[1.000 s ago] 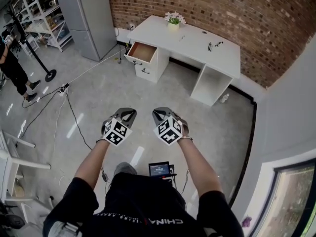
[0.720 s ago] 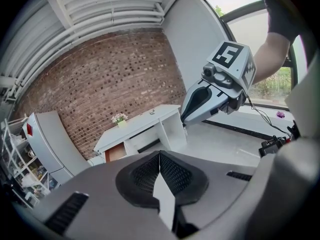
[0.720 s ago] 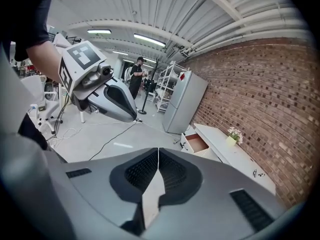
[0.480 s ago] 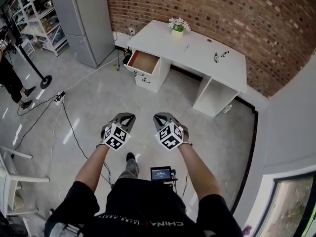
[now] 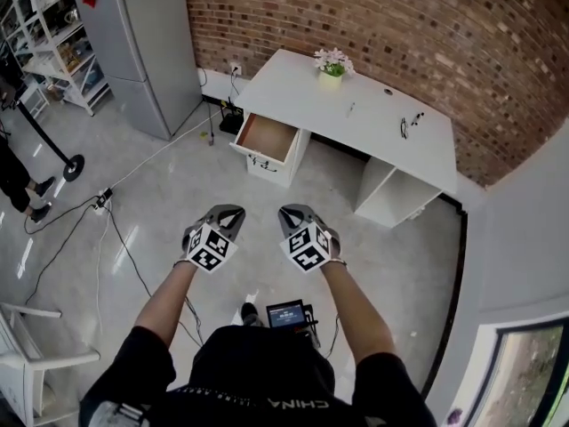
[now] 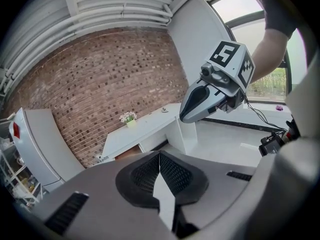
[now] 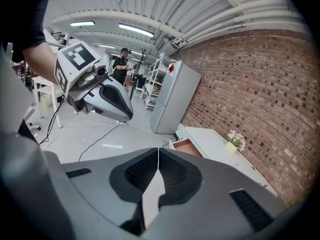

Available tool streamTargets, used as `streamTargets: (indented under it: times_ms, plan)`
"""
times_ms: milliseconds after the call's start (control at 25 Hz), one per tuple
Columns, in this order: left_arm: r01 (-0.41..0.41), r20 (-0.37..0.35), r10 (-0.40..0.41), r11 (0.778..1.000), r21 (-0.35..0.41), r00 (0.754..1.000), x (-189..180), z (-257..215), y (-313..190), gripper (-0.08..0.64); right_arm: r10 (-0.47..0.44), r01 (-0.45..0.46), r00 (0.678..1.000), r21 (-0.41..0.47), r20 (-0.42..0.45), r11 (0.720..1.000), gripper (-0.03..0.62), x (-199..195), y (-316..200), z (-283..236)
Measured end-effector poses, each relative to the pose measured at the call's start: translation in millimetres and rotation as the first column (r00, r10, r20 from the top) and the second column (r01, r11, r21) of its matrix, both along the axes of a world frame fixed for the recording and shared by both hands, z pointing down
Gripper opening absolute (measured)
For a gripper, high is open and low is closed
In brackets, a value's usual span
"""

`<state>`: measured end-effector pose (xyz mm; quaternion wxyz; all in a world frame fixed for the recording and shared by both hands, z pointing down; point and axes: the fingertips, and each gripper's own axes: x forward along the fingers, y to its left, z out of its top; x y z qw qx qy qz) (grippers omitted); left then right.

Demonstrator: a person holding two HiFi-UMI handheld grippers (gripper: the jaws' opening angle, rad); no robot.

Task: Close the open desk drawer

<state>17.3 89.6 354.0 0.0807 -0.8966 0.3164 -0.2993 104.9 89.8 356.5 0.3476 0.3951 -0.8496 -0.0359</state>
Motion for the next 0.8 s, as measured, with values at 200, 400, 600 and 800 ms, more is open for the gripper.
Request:
streamTargets:
  times_ms: [200,400,600,800]
  plan:
    - [-0.005,-0.013,0.005,1.000,-0.014,1.000,-15.7,10.8,-47.1,0.012,0.014,-0.015,1.000,-0.022,-0.013,1.000,0.017,-9.5,-43.8,18.0]
    - [-0.016,-0.010,0.015,1.000,-0.020,1.000,-19.1,26.5,-104.7,0.012,0.034,-0.034,0.999,-0.028,0.000,0.999,0.016,-10.1,-106.3,30.3]
    - [-0.026,0.011,0.026,0.999,-0.020,1.000,-12.0,33.7,-185.9,0.012,0.036,-0.035,0.999,-0.025,0.017,0.999,0.017,-6.5,-194.4,39.9]
    - [-0.019,0.027,0.020,0.999,-0.027,0.999,-1.9,31.6,-286.6,0.012,0.030,-0.029,0.999,-0.038,0.030,0.999,0.017,4.2,-298.0,40.7]
